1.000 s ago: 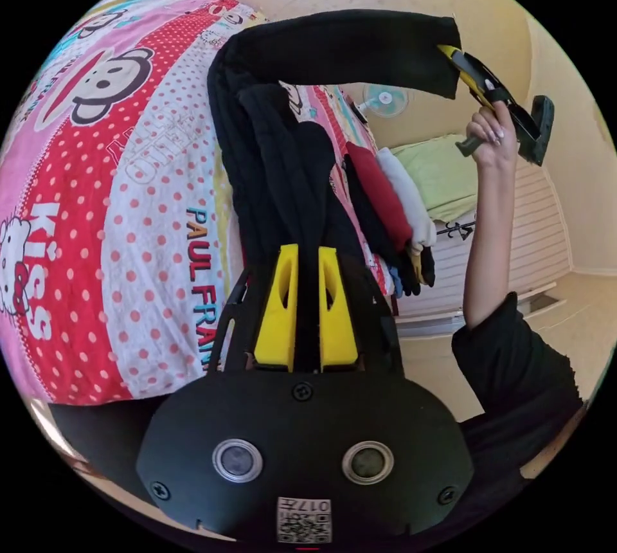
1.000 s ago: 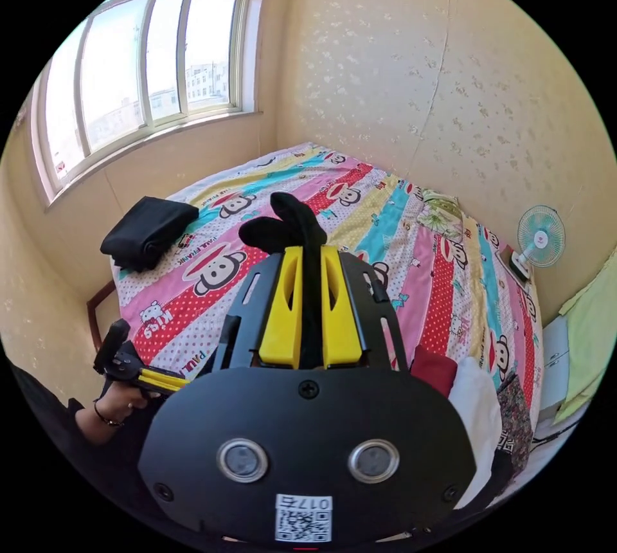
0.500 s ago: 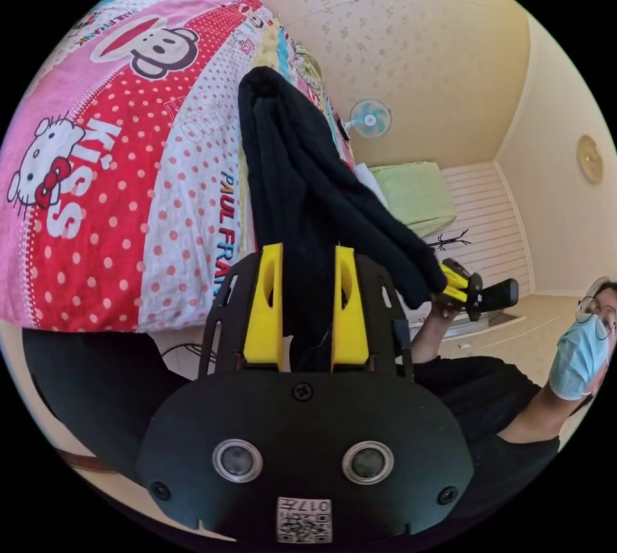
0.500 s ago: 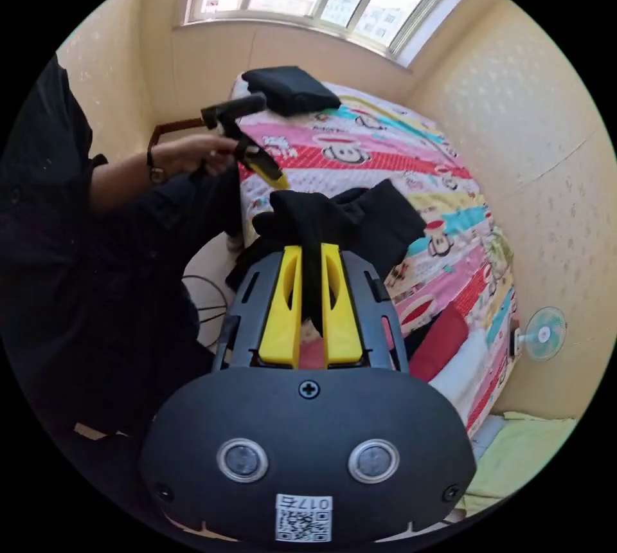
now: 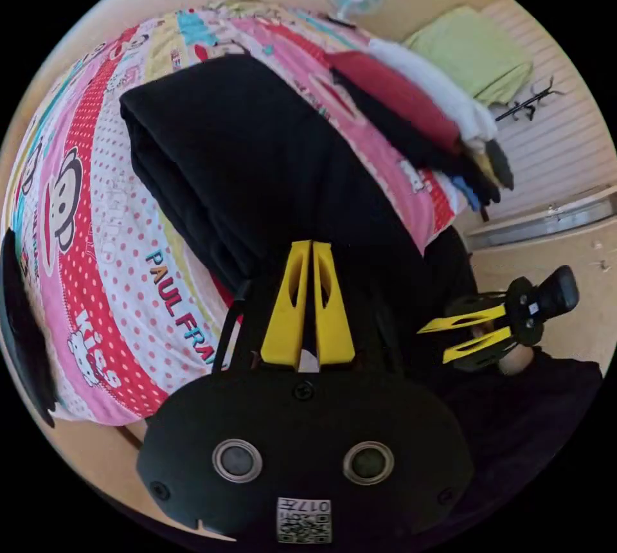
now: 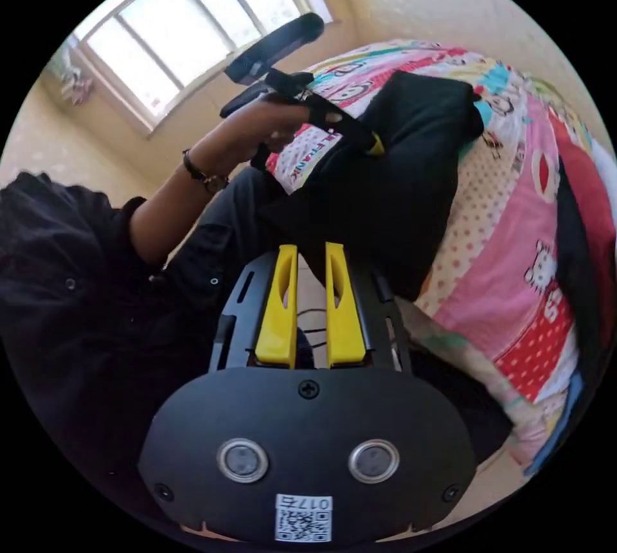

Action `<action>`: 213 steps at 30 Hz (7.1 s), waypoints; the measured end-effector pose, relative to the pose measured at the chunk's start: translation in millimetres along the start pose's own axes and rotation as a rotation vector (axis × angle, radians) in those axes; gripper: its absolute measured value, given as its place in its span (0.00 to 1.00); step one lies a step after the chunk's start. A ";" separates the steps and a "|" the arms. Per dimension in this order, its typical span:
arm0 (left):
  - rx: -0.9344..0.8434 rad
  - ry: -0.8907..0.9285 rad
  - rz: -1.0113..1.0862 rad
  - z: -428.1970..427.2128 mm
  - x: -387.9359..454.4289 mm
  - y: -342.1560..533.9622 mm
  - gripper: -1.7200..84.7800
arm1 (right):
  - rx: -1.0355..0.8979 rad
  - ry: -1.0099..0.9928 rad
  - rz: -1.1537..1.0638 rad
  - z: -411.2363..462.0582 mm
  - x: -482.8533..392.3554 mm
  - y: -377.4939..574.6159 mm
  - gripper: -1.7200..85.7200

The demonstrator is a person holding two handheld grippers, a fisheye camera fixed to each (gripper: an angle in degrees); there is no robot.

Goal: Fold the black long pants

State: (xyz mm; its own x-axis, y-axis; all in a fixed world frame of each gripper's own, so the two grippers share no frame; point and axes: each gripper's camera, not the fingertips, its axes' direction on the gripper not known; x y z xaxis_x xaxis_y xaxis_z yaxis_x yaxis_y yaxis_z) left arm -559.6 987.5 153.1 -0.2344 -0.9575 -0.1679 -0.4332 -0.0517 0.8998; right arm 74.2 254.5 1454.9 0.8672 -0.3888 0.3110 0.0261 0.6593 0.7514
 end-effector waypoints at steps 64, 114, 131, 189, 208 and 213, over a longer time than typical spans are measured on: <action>0.373 0.770 -0.031 17.9 -191.2 57.0 0.01 | 0.230 -0.548 0.160 -159.6 100.8 -65.0 0.13; 0.908 0.261 0.160 -118.0 -103.2 80.7 0.01 | 0.293 0.362 0.202 17.0 22.8 -164.4 0.07; 0.387 -0.032 -0.008 98.8 -152.4 -85.3 0.01 | 0.571 -0.318 0.494 -116.5 37.3 86.7 0.22; 0.446 -0.352 0.449 344.8 303.5 -245.1 0.01 | 1.364 0.513 0.849 -525.0 -39.2 254.0 0.06; 0.663 -0.259 0.265 291.4 253.8 -162.9 0.01 | -0.424 0.599 0.651 -295.2 165.8 -98.8 0.02; 0.684 -0.087 0.187 267.7 207.4 -60.1 0.01 | -0.725 0.767 0.558 -202.9 189.3 -146.4 0.02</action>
State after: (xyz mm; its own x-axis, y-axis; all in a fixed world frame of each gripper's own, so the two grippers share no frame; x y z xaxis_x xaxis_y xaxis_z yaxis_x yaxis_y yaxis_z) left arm -815.1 868.0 -43.6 -0.4143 -0.9054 -0.0931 -0.8213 0.3278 0.4670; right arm 335.4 215.0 1285.7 0.9124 0.3900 -0.1241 -0.3878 0.9208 0.0423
